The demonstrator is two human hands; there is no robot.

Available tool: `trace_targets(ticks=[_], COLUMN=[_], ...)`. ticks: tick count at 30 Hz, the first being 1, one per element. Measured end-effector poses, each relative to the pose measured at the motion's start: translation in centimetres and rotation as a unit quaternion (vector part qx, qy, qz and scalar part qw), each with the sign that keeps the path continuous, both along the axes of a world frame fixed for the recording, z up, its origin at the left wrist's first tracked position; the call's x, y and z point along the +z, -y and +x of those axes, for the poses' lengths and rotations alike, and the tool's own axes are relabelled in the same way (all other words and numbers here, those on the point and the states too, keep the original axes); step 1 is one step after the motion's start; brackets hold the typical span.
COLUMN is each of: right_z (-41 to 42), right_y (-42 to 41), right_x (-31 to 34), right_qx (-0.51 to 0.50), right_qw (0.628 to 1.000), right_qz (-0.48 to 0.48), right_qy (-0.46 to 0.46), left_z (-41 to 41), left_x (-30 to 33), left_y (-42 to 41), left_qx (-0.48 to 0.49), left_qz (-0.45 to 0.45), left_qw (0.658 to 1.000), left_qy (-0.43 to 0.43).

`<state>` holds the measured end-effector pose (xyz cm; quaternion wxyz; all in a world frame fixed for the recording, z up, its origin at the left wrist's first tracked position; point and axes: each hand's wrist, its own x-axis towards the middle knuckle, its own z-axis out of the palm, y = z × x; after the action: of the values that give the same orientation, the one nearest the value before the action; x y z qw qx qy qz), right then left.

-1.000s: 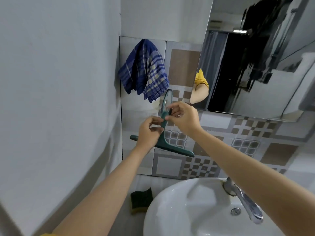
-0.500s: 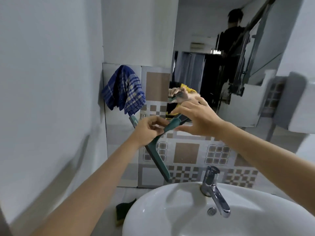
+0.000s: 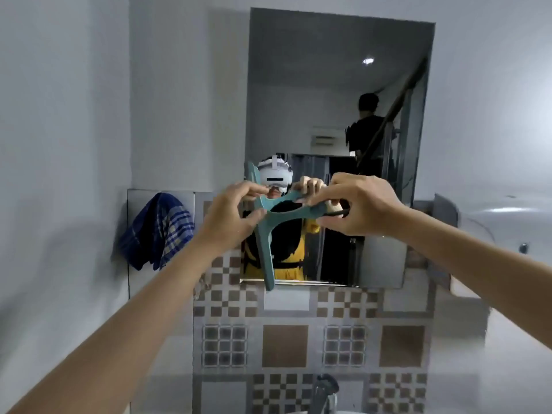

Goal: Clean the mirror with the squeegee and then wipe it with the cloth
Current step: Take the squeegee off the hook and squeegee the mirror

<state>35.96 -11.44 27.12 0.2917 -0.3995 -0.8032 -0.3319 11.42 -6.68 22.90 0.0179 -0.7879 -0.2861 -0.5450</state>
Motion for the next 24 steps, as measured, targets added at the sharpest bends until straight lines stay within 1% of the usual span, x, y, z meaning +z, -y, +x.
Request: trace_targets(ticks=[2, 5, 9, 12, 15, 17, 21, 24], right_z=[1.5, 2.9, 3.1, 2.4, 1.2, 0.3, -1.6, -2.9], right_y=[-0.2, -0.8, -1.7, -3.0, -3.9, -4.3, -5.3, -6.2], right_x=[3.0, 7.7, 13.5, 16.8, 19.6, 21.2, 23.8, 24.9], right_qx=[-0.019, -0.022, -0.013, -0.008, -0.01, -0.01, -0.017, -0.037], right_qw=[0.998, 0.991, 0.982, 0.977, 0.976, 0.977, 0.976, 0.977], right_qz=[0.037, 0.092, 0.137, 0.167, 0.183, 0.188, 0.203, 0.203], right_qy=[-0.038, -0.091, -0.129, -0.132, -0.119, -0.1, -0.08, -0.055], left_z=[0.0, -0.5, -1.1, -1.2, -1.4, -1.4, -1.6, -1.4], left_x=[1.6, 3.1, 4.4, 4.8, 5.0, 5.0, 5.0, 4.6], left_y=[-0.8, -2.6, -5.8, -7.9, -9.8, -10.7, -11.9, -12.6], left_qx=[0.043, 0.087, 0.171, 0.227, 0.326, 0.365, 0.369, 0.358], left_qz=[0.026, 0.08, 0.054, 0.035, 0.012, 0.004, -0.016, -0.01], left_qw=[0.998, 0.993, 0.983, 0.971, 0.936, 0.918, 0.914, 0.919], left_qy=[0.027, 0.022, -0.028, -0.067, -0.133, -0.157, -0.169, -0.167])
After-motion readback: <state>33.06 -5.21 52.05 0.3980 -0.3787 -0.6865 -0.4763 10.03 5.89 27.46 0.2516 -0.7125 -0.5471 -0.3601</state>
